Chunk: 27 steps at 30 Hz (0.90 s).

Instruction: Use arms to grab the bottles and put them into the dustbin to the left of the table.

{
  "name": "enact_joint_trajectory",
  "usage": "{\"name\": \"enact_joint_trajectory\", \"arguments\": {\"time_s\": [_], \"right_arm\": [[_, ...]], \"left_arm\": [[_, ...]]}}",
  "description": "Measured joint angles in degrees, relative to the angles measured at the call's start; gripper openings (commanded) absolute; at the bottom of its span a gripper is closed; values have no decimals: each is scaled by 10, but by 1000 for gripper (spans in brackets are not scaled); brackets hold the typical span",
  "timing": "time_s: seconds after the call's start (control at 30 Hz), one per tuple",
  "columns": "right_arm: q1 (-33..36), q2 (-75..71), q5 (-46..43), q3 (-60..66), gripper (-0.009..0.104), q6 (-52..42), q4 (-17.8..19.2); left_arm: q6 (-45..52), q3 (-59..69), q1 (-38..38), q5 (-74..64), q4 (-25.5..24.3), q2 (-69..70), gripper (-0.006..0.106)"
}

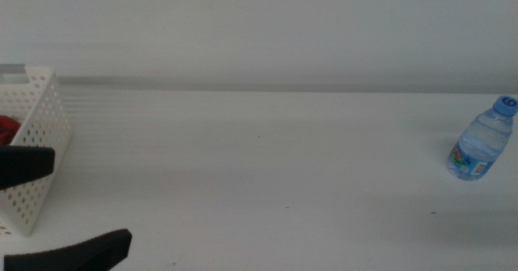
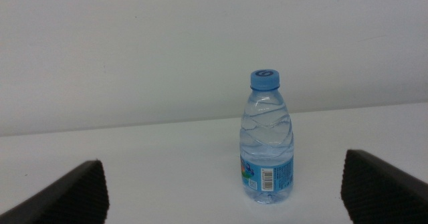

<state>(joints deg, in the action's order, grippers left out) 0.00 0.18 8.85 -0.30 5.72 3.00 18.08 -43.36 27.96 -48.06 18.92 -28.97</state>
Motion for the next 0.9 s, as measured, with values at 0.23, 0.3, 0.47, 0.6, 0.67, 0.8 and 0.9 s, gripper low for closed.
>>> {"name": "enact_joint_trajectory", "arguments": {"time_s": [0.23,0.3,0.47,0.6,0.67,0.8,0.9], "right_arm": [[0,0,0,0,93,0,0],[0,0,0,0,93,0,0],[0,0,0,0,93,0,0],[0,0,-11,0,93,0,0],[0,0,-16,0,93,0,0],[0,0,-44,0,93,0,25],[0,0,-53,0,93,0,36]], "left_arm": [[0,0,0,43,0,0,94],[0,0,0,60,0,0,94],[0,0,0,74,0,0,94],[0,0,0,74,-1,0,94],[0,0,0,74,-1,0,94],[0,0,0,74,-1,0,94],[0,0,0,74,-1,0,94]]}}
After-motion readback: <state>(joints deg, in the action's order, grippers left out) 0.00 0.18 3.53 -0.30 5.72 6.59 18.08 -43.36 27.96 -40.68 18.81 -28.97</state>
